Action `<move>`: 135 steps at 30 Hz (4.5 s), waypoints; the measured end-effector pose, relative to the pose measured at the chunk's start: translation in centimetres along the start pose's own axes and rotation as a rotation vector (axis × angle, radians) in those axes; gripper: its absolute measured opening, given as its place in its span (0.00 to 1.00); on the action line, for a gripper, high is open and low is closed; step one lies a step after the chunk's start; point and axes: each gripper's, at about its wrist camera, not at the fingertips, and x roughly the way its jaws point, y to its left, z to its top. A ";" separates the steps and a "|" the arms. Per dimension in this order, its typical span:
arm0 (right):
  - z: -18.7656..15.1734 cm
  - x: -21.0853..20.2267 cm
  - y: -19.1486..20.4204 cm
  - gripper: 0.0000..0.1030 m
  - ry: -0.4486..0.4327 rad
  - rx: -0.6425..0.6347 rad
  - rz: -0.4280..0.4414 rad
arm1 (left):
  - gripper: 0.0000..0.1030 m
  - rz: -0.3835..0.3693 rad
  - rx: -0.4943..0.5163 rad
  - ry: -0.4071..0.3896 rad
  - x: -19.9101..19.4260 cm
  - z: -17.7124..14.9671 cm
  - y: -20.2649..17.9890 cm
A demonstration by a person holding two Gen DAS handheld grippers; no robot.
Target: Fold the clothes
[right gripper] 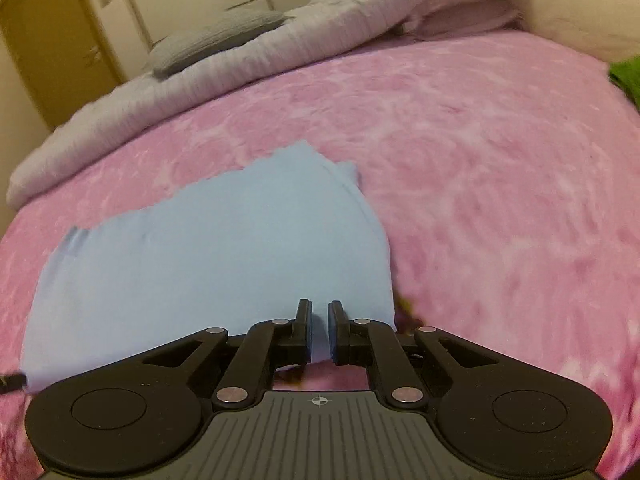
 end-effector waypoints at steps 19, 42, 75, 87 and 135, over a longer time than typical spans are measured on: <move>-5.0 -8.1 1.9 0.09 0.044 0.101 0.057 | 0.24 -0.050 0.179 -0.036 -9.6 -5.7 -5.0; -5.0 -6.3 -2.9 0.08 0.060 0.504 0.279 | 0.26 -0.127 0.135 -0.045 -6.8 -3.8 -2.7; -2.5 2.9 -8.3 0.34 -0.009 0.947 0.241 | 0.26 -0.232 0.014 -0.045 2.6 2.5 -0.6; -1.2 -2.7 15.0 0.20 -0.345 -0.544 -0.027 | 0.22 -0.355 -0.122 -0.044 0.7 2.1 2.9; 9.4 14.1 9.9 0.48 0.334 0.094 0.540 | 0.03 -0.650 -0.233 -0.053 6.6 10.8 2.4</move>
